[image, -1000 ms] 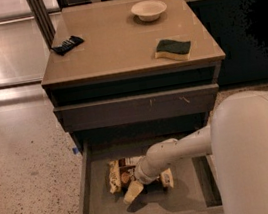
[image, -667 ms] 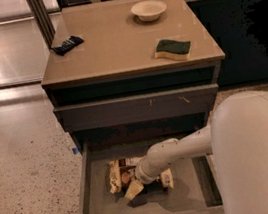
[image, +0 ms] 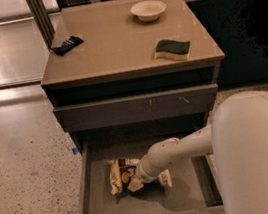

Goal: Pick brown chip bag from middle drawer and place on counter

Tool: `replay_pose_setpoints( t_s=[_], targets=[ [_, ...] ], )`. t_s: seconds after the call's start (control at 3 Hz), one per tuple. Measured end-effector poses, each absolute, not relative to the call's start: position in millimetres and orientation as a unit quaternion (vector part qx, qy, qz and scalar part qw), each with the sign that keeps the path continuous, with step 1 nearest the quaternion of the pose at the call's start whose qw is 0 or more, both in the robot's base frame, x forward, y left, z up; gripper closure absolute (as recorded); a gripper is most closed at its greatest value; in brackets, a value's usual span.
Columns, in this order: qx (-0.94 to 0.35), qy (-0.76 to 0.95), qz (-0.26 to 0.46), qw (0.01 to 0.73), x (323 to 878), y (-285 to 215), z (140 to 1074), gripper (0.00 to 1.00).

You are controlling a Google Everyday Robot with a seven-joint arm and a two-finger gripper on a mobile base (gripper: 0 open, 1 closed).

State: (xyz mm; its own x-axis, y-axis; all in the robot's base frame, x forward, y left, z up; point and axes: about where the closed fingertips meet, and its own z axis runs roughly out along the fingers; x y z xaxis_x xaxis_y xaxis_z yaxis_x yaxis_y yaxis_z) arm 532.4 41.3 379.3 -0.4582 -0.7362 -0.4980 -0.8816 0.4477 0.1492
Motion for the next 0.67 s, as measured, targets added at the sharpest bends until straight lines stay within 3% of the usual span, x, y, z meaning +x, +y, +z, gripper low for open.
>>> replay_pose_setpoints(
  t_s=[0.33,0.67],
  targets=[
    [-0.487,0.831,0.198,0.184,532.4,41.3,386.0,0.88],
    [-0.487,0.831,0.198,0.184,532.4,41.3,390.1,1.00]
  ],
)
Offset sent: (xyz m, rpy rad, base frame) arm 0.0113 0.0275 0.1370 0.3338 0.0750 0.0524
